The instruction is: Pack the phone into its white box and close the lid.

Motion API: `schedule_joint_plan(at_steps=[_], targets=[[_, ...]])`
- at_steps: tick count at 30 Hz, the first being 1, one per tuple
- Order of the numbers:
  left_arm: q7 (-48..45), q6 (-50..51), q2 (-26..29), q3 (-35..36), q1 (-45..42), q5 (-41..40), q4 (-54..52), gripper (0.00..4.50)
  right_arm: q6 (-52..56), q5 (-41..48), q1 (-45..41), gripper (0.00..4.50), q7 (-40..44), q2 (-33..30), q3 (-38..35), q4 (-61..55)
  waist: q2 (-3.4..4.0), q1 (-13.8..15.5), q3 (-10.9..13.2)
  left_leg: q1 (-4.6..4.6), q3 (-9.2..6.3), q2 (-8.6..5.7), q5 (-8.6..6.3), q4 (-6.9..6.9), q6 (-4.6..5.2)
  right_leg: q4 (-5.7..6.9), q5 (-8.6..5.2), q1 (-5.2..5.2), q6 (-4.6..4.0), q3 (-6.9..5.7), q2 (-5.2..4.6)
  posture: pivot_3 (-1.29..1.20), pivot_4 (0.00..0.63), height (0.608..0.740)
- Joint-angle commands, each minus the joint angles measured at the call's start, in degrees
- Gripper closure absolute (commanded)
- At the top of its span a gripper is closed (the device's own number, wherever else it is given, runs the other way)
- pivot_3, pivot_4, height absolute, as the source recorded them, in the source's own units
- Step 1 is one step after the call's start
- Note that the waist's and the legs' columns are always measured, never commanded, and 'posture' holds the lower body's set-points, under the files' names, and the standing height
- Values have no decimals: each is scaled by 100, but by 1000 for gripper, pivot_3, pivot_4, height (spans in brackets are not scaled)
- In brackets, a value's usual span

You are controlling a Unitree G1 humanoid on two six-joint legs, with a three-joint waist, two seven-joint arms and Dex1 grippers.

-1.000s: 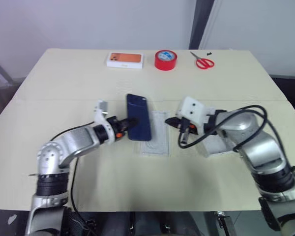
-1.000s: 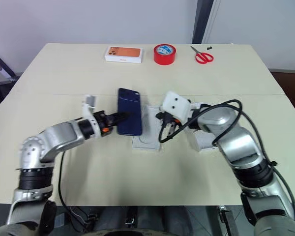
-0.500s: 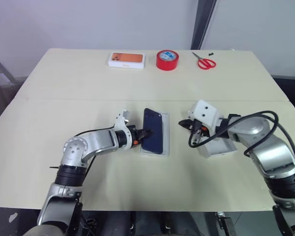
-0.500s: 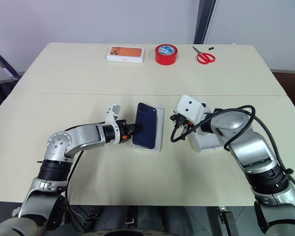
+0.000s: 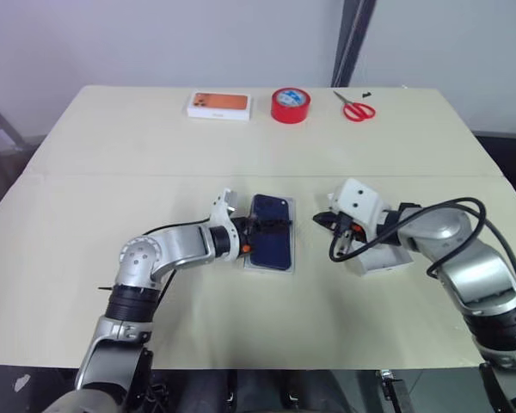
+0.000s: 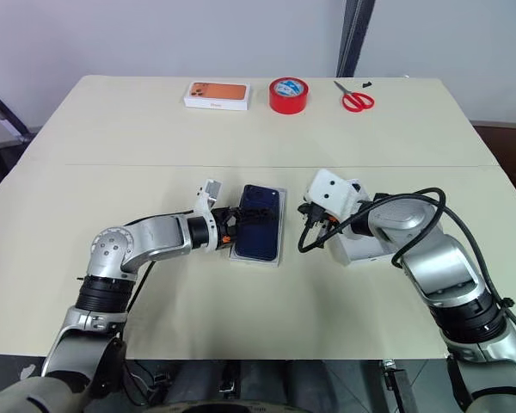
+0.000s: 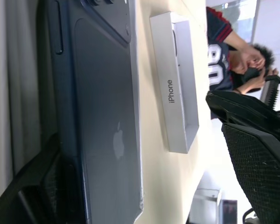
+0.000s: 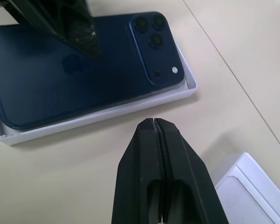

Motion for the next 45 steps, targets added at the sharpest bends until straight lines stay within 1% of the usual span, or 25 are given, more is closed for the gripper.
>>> schedule_joint_plan(at_steps=[1, 5, 9, 14, 19, 25, 27, 28, 29, 31, 32, 35, 36, 38, 41, 45], targets=[[-112, 197, 239, 13, -164, 96, -259, 39, -38, 33, -47, 4500, -24, -75, -31, -198, 0, 1, 0, 0, 0, 1, 0, 0, 0, 0, 0, 0, 0, 0, 1, 0, 150, 725], [-367, 564, 650, -89, -416, 312, -517, 39, -52, 37, -53, 4500, -17, -67, -8, -181, 0, 5, 0, 0, 0, 1, 0, 1, -1, 0, 0, 0, 0, 0, 2, 0, 150, 725], [-531, 658, 807, -68, -537, 217, -571, 39, -65, 35, -68, 4500, -27, -49, 10, -158, 0, 17, 0, -1, 0, 0, 0, 1, 0, -1, 0, 0, 0, 1, 3, 0, 150, 725], [-612, 725, 950, -46, -567, 322, -577, 39, -71, 35, -85, 4500, -50, -25, 30, -135, 0, 19, 0, -1, 0, 0, 0, 2, -1, -1, 0, 0, 0, 1, 1, 0, 150, 725], [-804, 726, 1322, 155, -618, 353, -545, 39, -63, 38, -83, 4500, -59, -26, 36, -130, 0, 6, 0, -1, 0, 1, 1, 1, -1, 0, 0, -1, 0, 1, 2, 0, 150, 725], [-970, 717, 1350, 124, -601, 441, -479, 39, -82, 31, -63, 4500, -69, -5, 77, -123, 0, 22, 0, -1, 0, 0, 1, 2, -1, 0, 0, 0, 0, 1, 1, 0, 150, 725], [-1050, 576, 1336, 191, -556, 743, -559, 39, -74, 27, -69, 4500, -78, -15, 90, -118, -1, 17, 0, -1, 0, 0, 1, 2, -1, 0, 0, 0, 0, 1, 1, 0, 150, 725], [-1139, 454, 1384, 259, -532, 1032, -604, 39, -39, 6, -79, 4500, -90, -40, 113, -118, 0, 16, 0, -1, 0, 0, 1, 2, -2, 0, 0, 0, 0, 1, 1, 0, 150, 725], [-1268, 330, 1487, 282, -505, 1422, -681, 39, 4, -21, -86, 4500, -105, -67, 136, -111, 0, 13, 0, -1, 0, 0, 1, 2, -2, 0, 0, 0, 0, 1, 1, 0, 150, 725], [-1811, -170, 1925, 75, -356, 2704, -1049, 39, 170, -94, -119, 4500, -187, -93, 184, -53, 0, -31, 1, -1, 0, 1, 1, 2, -2, 1, 0, -2, 0, 1, 3, 0, 150, 725], [-2045, -374, 2045, -2, -281, 3165, -1181, 39, 230, -111, -133, 4500, -219, -95, 199, -32, 1, -39, 1, 0, 3, 4, 3, 0, -4, 2, 0, -3, 0, 3, 9, 0, 150, 725], [-3077, -918, 2734, -704, -3, 4659, -1647, 811, 625, -116, -259, 4500, -302, -18, 352, 80, 4, -4, 1, 4, 6, 9, 5, -3, -9, 5, 0, -4, -1, 4, 16, 0, 150, 725], [-3441, -1094, 2912, -919, 73, 5051, -1762, 1393, 745, -122, -304, 4500, -326, 18, 437, 96, 4, -2, 1, 4, 7, 9, 5, -3, -9, 5, -1, -4, -1, 5, 14, 0, 150, 725], [-4068, -1391, 3122, -1310, 132, 5678, -1904, 2210, 896, -192, -390, 4500, -389, 84, 680, 107, 3, 24, 1, 2, 8, 9, 4, -3, -8, -1, -1, -2, -2, 5, 12, 0, 150, 725], [-4676, -1528, 3058, -1582, 102, 6180, -1874, 3730, 1025, -328, -530, 4500, -533, 201, 1018, 191, 2, 53, 1, -3, 8, 7, 2, -2, -4, -5, -1, -3, -2, 5, 8, 0, 150, 725], [-5142, -1455, 2648, -1952, -175, 6767, -1644, 3730, 1156, -609, -768, 4500, -784, 474, 1507, 478, 2, 71, 1, -5, 8, 8, 0, 0, 0, -4, -1, -5, -2, 5, 7, 0, 150, 725]])
